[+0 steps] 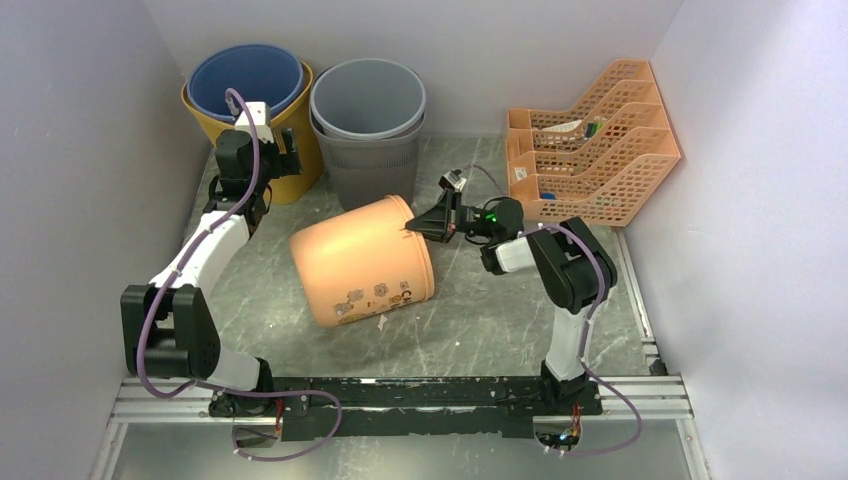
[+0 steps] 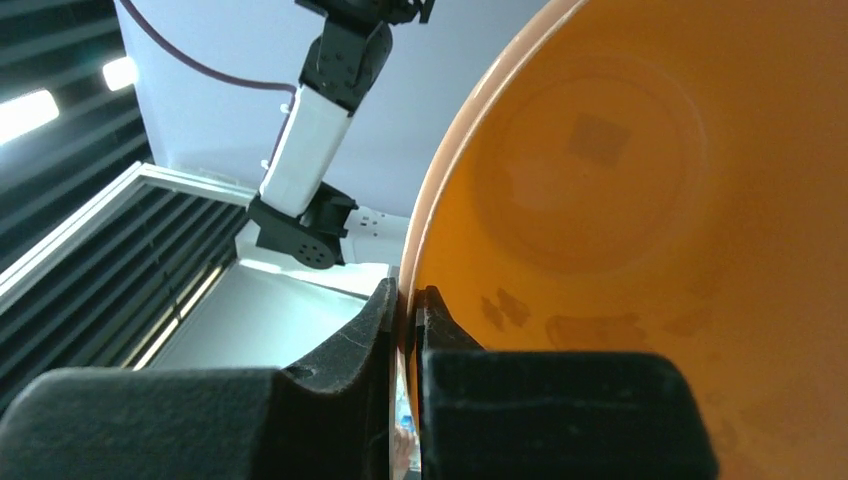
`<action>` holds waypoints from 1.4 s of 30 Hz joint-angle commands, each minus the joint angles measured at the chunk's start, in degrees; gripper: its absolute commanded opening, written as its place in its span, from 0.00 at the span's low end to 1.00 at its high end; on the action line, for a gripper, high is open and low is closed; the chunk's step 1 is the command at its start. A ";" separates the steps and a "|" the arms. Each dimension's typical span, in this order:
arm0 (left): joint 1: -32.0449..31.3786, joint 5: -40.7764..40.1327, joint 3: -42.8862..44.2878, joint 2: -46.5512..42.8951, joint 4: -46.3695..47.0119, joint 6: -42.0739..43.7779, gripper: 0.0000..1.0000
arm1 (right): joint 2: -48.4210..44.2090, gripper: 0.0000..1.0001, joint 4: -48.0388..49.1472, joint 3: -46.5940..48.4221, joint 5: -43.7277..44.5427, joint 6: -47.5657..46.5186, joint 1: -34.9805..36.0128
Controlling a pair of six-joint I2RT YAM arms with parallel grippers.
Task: Turn the large container upside down
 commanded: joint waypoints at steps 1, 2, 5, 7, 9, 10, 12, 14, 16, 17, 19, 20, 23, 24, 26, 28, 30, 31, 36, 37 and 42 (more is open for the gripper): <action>0.14 -1.45 2.16 -0.28 0.31 0.58 0.96 | 2.46 0.05 17.08 -5.29 -4.71 -2.57 -4.63; 0.14 -1.51 2.20 -0.21 0.26 0.65 0.96 | 2.56 0.06 17.08 -5.98 -5.67 -2.60 -5.57; 0.15 -1.72 2.54 -0.04 0.07 1.05 0.96 | 2.89 0.10 17.07 -8.00 -8.28 -2.73 -8.69; 0.15 -1.97 2.82 0.07 -0.04 1.34 0.96 | 3.02 0.11 17.00 -9.36 -9.37 -2.89 -10.41; 0.15 -2.08 3.02 0.22 0.04 1.56 0.96 | 3.13 0.11 16.95 -10.38 -9.79 -3.07 -11.91; 0.10 -2.15 3.10 0.32 0.12 1.57 0.97 | 3.15 0.12 16.99 -10.55 -9.97 -3.17 -12.37; 0.15 -2.13 3.12 0.54 0.33 1.48 0.97 | 3.45 0.12 16.98 -10.65 -9.90 -3.17 -13.43; 0.15 -2.05 3.12 0.83 0.50 1.32 0.97 | 3.67 0.13 16.95 -10.87 -9.86 -2.92 -14.70; 0.15 -2.04 2.99 1.17 0.94 1.08 0.96 | 3.68 0.15 16.95 -11.17 -10.21 -2.95 -16.10; 0.15 -2.03 2.95 1.31 1.19 0.93 0.96 | 3.68 0.16 16.91 -11.38 -10.28 -2.94 -16.82; 0.15 -1.81 2.79 1.60 1.60 0.70 0.97 | 4.84 0.21 16.91 -11.63 -10.29 -2.95 -18.58; 0.15 -1.68 2.81 1.73 1.70 0.62 0.96 | 5.20 0.22 16.87 -11.65 -10.59 -2.99 -19.28; 0.15 -1.41 2.86 2.33 1.97 0.56 0.96 | 5.89 0.26 16.78 -11.62 -10.78 -2.94 -21.41; 0.15 -1.44 2.92 2.55 2.05 0.60 0.96 | 6.34 0.26 16.82 -11.56 -10.66 -2.81 -21.91; 0.15 -1.53 3.03 2.87 2.23 0.73 0.96 | 7.29 0.26 16.76 -11.45 -10.65 -2.83 -22.49; 0.15 -1.54 3.12 3.21 2.32 0.86 0.96 | 8.51 0.27 16.82 -11.44 -10.64 -3.11 -22.79; 0.15 -1.69 3.14 3.40 2.48 0.95 0.97 | 9.88 0.28 16.82 -11.45 -10.60 -3.10 -23.25; 0.15 -1.85 3.08 3.48 2.57 0.96 0.97 | 10.53 0.28 16.78 -11.45 -10.51 -3.18 -23.54; 0.15 -3.05 2.39 3.26 3.22 1.19 0.97 | 13.57 0.29 16.82 -11.08 -10.71 -3.25 -25.68; 0.15 -3.38 2.23 3.24 3.40 1.34 0.97 | 14.14 0.29 16.80 -10.89 -10.64 -3.10 -26.36; 0.15 -5.14 1.89 3.43 4.63 1.54 0.97 | 16.22 0.29 16.82 -9.57 -10.62 -2.55 -29.65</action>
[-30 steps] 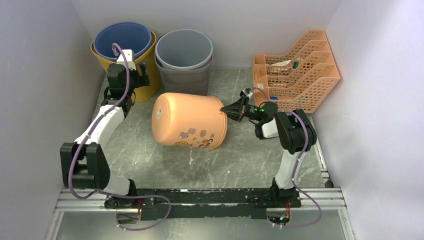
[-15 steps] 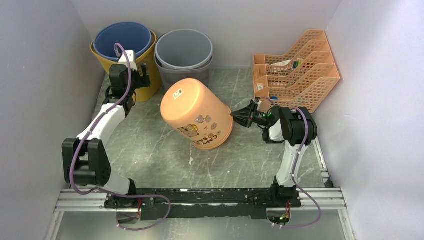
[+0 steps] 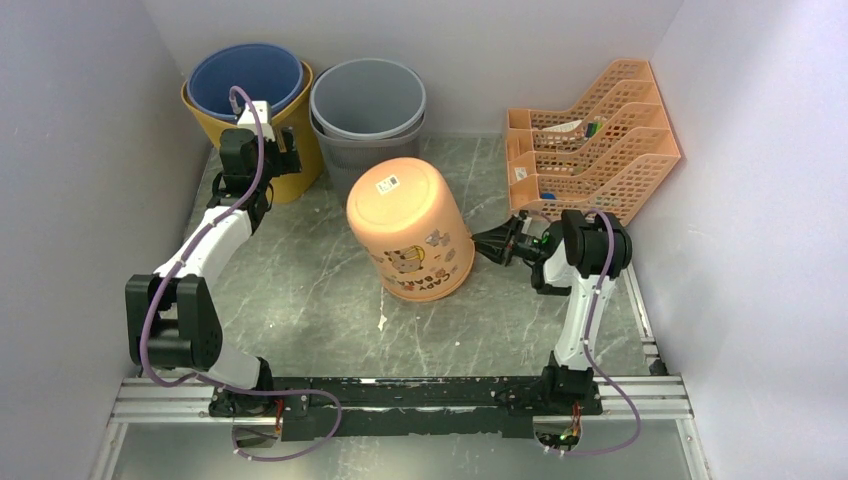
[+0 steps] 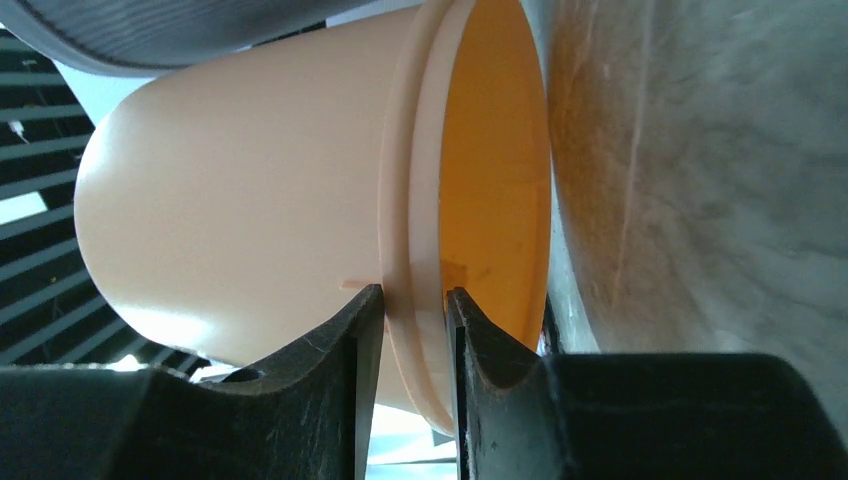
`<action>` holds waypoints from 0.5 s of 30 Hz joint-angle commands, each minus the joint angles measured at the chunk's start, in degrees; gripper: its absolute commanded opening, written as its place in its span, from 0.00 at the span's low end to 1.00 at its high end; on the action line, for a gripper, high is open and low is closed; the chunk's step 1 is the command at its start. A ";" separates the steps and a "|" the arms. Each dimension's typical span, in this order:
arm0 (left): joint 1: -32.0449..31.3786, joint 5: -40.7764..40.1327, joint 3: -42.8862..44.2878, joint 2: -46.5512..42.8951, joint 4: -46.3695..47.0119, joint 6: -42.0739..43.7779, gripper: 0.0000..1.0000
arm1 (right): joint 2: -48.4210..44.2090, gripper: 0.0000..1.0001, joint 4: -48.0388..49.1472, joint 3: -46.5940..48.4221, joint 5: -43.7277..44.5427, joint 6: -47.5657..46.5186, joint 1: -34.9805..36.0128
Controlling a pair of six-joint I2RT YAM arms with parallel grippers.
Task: Turn the large container upside down
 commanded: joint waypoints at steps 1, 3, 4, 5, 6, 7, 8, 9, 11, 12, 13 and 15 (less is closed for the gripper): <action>0.15 -2.74 0.77 0.85 4.32 0.61 0.97 | 1.29 0.30 16.83 1.30 -1.11 -0.37 -3.13; 0.15 -2.34 1.18 1.56 4.84 -0.16 0.97 | 1.35 0.30 16.83 0.94 -0.99 -0.18 -5.03; 0.15 -1.97 1.48 2.05 5.12 -0.52 0.97 | 1.43 0.30 16.84 0.73 -0.85 -0.13 -5.98; 0.15 -1.59 1.85 2.82 5.32 -1.05 0.97 | 1.63 0.30 16.83 0.49 -0.73 0.06 -7.02; 0.15 -1.38 2.25 3.44 5.62 -1.49 0.97 | 1.87 0.30 16.84 0.27 -0.44 0.14 -7.83; 0.15 -1.18 2.57 4.12 5.91 -2.03 0.97 | 2.15 0.31 16.84 0.29 -0.44 0.31 -8.53; 0.15 -1.07 2.92 4.75 6.25 -2.47 0.96 | 2.35 0.34 16.84 0.25 -0.33 0.28 -9.01; 0.15 -0.94 3.31 5.37 6.59 -2.80 0.96 | 2.42 0.37 16.76 0.22 -0.36 0.26 -9.28; 0.15 -0.49 4.34 6.63 7.16 -3.17 0.96 | 2.27 0.51 16.09 -0.07 -0.34 -0.44 -9.55; 0.15 -0.08 4.80 7.28 7.20 -3.35 0.96 | 2.03 0.77 14.85 -0.37 -0.26 -1.22 -9.79; 0.15 0.13 5.38 8.07 7.31 -3.30 0.97 | 1.65 0.97 13.19 -0.73 -0.18 -2.61 -10.09; 0.15 0.58 6.41 9.40 7.31 -3.14 0.96 | 0.46 1.00 8.82 -1.22 0.06 -6.60 -10.78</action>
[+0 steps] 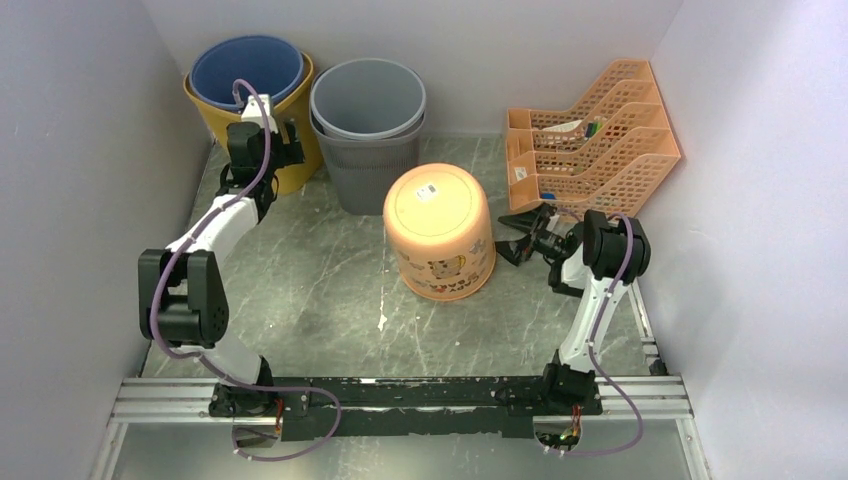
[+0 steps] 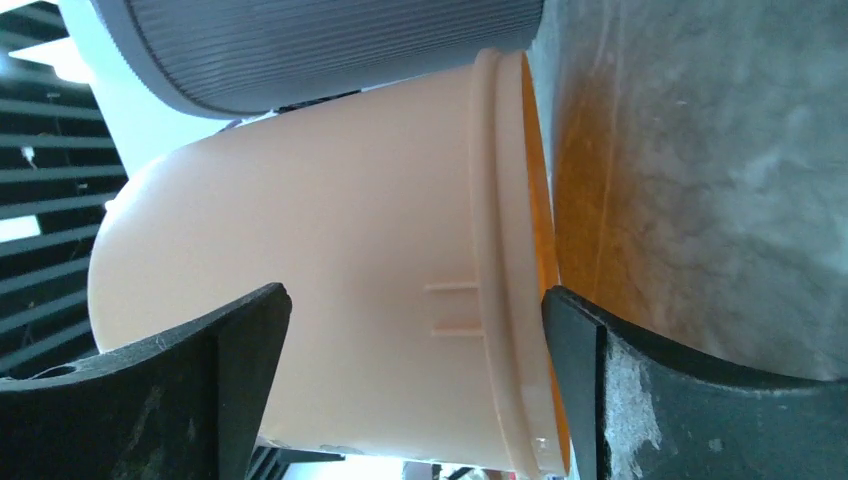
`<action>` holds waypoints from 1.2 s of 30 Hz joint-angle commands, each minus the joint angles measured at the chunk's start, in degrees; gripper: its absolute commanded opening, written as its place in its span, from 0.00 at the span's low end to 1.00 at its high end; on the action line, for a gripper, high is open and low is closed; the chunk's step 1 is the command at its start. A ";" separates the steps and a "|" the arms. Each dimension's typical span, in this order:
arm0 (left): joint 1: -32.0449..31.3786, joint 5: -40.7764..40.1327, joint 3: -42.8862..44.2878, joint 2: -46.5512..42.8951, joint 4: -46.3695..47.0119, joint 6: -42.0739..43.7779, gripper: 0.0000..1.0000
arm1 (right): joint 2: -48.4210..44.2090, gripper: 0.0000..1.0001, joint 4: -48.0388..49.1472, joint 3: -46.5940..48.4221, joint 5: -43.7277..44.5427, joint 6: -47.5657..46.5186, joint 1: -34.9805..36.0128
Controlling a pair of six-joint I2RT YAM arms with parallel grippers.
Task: Turn the large container upside down
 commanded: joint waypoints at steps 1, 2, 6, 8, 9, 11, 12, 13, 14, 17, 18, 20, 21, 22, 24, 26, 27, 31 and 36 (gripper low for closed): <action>0.15 1.80 3.69 3.18 2.83 -0.96 0.96 | -0.06 1.00 6.29 -1.87 0.50 -6.51 -1.50; 0.15 1.75 4.00 3.72 3.10 -1.02 0.96 | -0.80 1.00 4.06 -1.94 0.51 -7.94 -1.72; 0.15 1.53 4.48 5.33 4.41 -1.29 0.96 | -4.42 1.00 -6.77 -1.41 0.72 -14.45 -2.31; 0.15 1.68 4.50 5.94 5.05 -1.34 0.96 | -7.74 1.00 -19.48 -0.59 1.56 -22.23 -2.38; 0.15 1.83 4.32 6.18 5.34 -1.36 0.96 | -11.36 1.00 -29.94 0.90 3.03 -28.81 -2.38; 0.15 2.01 4.04 6.46 5.74 -1.84 0.96 | -17.62 1.00 -65.15 8.12 10.35 -54.58 -2.27; 0.15 2.24 3.86 6.63 6.11 -2.11 0.96 | -19.47 1.00 -83.40 12.93 17.69 -66.96 -1.81; 0.15 2.36 3.83 6.81 6.44 -2.28 0.96 | -20.49 1.00 -94.98 17.22 24.18 -78.48 -0.56; 0.15 2.54 3.83 6.98 6.66 -2.45 0.96 | -21.43 1.00 -101.84 19.44 29.23 -82.56 -0.03; 0.15 2.61 3.70 7.37 7.45 -3.72 0.96 | -26.01 1.00 -108.22 21.61 36.34 -85.67 -0.09; 0.15 2.75 3.59 7.39 7.66 -4.10 0.96 | -27.56 1.00 -109.12 21.61 38.34 -85.63 -0.02; 0.15 3.33 3.33 7.25 7.89 -4.61 0.95 | -30.42 1.00 -110.80 21.84 40.56 -85.56 0.12; 0.15 3.56 3.19 7.16 7.71 -4.71 0.95 | -31.43 1.00 -111.93 22.30 41.30 -85.69 0.16; 0.15 3.89 3.04 6.99 7.63 -4.61 0.95 | -32.50 1.00 -113.06 22.92 42.19 -85.93 0.21; 0.07 4.33 2.47 6.33 7.50 -4.18 0.93 | -34.75 1.00 -115.27 24.24 43.10 -86.34 0.25; -0.09 4.61 1.41 5.16 7.01 -3.95 0.92 | -37.32 1.00 -117.50 25.52 43.87 -86.24 0.73; -0.26 4.65 0.55 4.47 6.99 -3.81 0.91 | -38.64 1.00 -118.81 26.62 44.87 -86.38 1.21; -2.15 5.52 -3.68 2.19 6.45 -4.18 0.89 | -43.91 1.00 -124.18 30.65 50.42 -86.96 3.66; -7.37 6.07 -8.06 -0.50 5.18 -4.83 0.84 | -47.21 1.00 -130.51 36.25 55.42 -88.12 5.10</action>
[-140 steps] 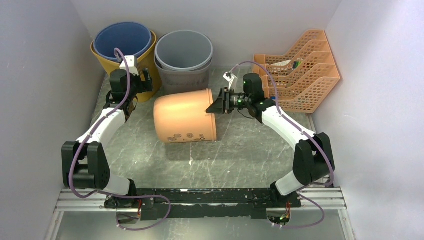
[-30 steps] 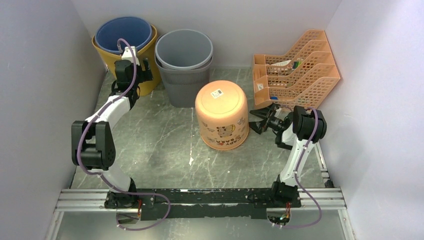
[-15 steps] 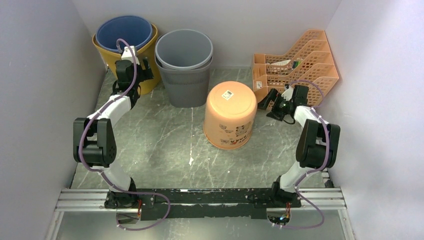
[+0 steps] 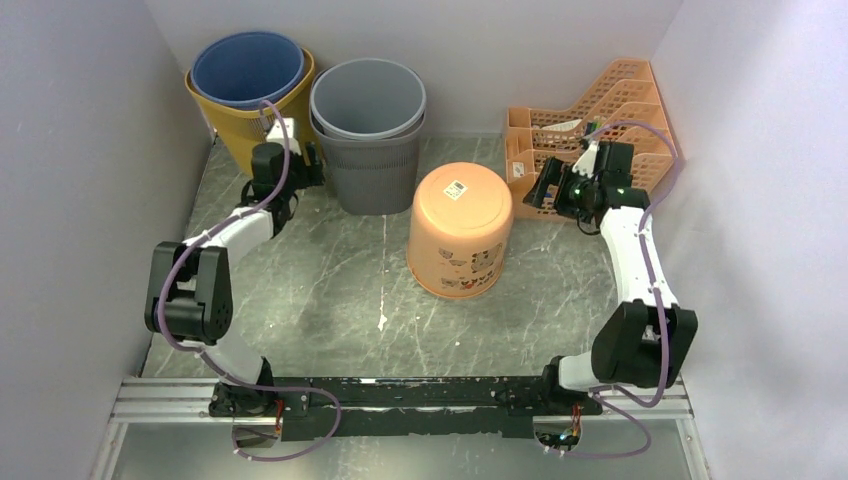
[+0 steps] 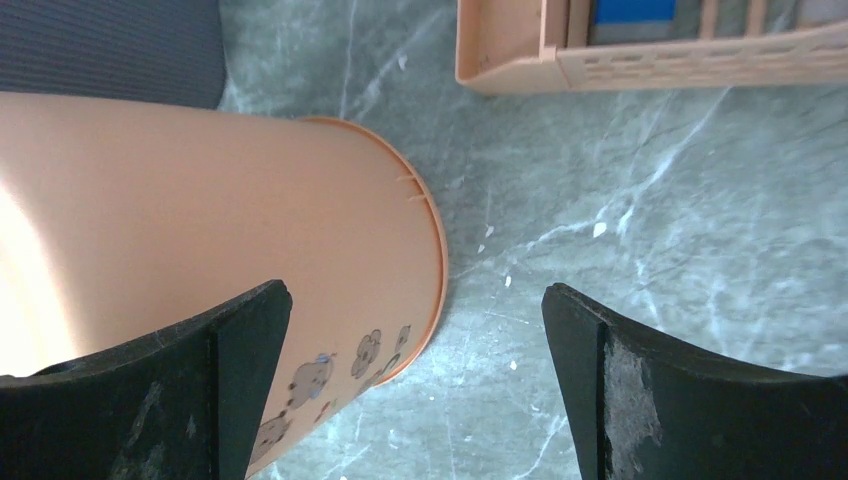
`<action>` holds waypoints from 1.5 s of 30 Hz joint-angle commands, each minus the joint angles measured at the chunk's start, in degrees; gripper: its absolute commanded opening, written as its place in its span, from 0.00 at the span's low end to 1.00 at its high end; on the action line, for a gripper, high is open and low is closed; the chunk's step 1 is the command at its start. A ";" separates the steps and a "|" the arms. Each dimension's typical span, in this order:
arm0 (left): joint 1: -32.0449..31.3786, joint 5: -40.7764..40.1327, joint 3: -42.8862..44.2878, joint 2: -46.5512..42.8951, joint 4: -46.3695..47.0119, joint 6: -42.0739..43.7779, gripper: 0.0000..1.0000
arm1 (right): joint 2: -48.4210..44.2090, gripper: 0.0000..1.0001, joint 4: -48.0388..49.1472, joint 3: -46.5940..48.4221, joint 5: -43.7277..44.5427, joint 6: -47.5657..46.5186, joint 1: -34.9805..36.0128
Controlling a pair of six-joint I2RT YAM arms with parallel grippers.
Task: Turn the large container upside down
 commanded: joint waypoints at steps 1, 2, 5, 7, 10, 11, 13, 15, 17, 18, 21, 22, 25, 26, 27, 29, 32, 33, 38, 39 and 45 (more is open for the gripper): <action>-5.80 2.92 -3.55 -4.03 -0.20 -1.49 0.84 | -2.84 1.00 -8.36 5.03 6.71 -2.19 1.13; -6.87 2.74 -4.28 -4.65 -0.23 -1.83 0.84 | -3.40 1.00 -9.20 5.72 7.39 -2.28 1.60; -9.82 2.72 -6.41 -6.19 -0.44 -3.94 0.83 | -5.05 1.00 -10.50 7.43 10.95 -2.42 4.15; -12.02 2.34 -7.02 -6.76 -1.08 -4.32 0.82 | -5.75 1.00 -11.81 9.18 13.36 -2.28 5.62; -15.15 0.77 -7.67 -7.75 -1.64 -4.31 0.82 | -6.37 1.00 -14.33 13.22 17.27 -2.08 8.09; -15.68 0.44 -8.04 -8.11 -1.46 -4.64 0.82 | -6.46 1.00 -15.03 14.67 18.24 -2.19 8.57; -15.86 -0.87 -8.92 -8.80 -1.23 -5.94 0.82 | -6.78 1.00 -15.91 16.77 19.27 -2.54 8.73; -15.84 -2.70 -9.81 -9.84 -1.30 -6.30 0.82 | -6.76 1.00 -16.04 17.68 18.17 -2.94 8.73; -15.82 -5.05 -9.92 -11.04 -2.46 -5.99 0.83 | -5.92 1.00 -17.09 18.67 16.22 -3.70 8.65; -15.74 -5.92 -10.10 -11.92 -3.11 -6.06 0.83 | -5.36 1.00 -17.81 19.14 15.87 -3.45 8.65; -15.64 -6.43 -11.61 -14.51 -3.74 -7.19 0.82 | -4.86 1.00 -17.94 19.07 14.44 -2.79 8.73; -15.64 -6.01 -12.34 -15.43 -3.83 -7.67 0.81 | -5.21 1.00 -17.20 18.80 14.05 -2.59 8.90; -16.05 -4.68 -14.33 -18.08 -5.26 -9.24 0.79 | -6.14 1.00 -15.89 19.83 14.98 -2.22 10.06; -16.50 -4.52 -14.91 -18.95 -6.03 -9.37 0.78 | -6.08 1.00 -15.96 21.12 15.67 -2.38 10.51; -17.21 -4.49 -15.49 -19.76 -6.52 -9.20 0.78 | -5.88 1.00 -16.18 22.35 16.20 -2.46 11.04; -19.49 -5.43 -16.31 -20.97 -7.75 -9.16 0.77 | -5.48 1.00 -16.26 24.39 16.74 -2.40 12.16; -21.73 -5.74 -17.65 -21.69 -8.04 -12.28 0.75 | -4.84 1.00 -15.76 25.26 16.46 -2.27 13.67; -22.78 -5.72 -18.06 -21.73 -7.67 -13.47 0.74 | -4.32 1.00 -15.80 25.44 16.49 -2.31 14.38; -29.60 -7.82 -16.71 -17.26 -6.29 -15.20 0.73 | -3.46 1.00 -15.26 26.24 16.15 -2.45 16.00; -30.14 -8.20 -15.88 -15.71 -5.73 -15.59 0.73 | -3.24 1.00 -15.30 26.78 15.99 -2.49 16.10; -32.37 -12.49 -9.00 -7.49 -4.25 -17.04 0.72 | -2.20 1.00 -17.01 30.39 16.40 -3.83 17.06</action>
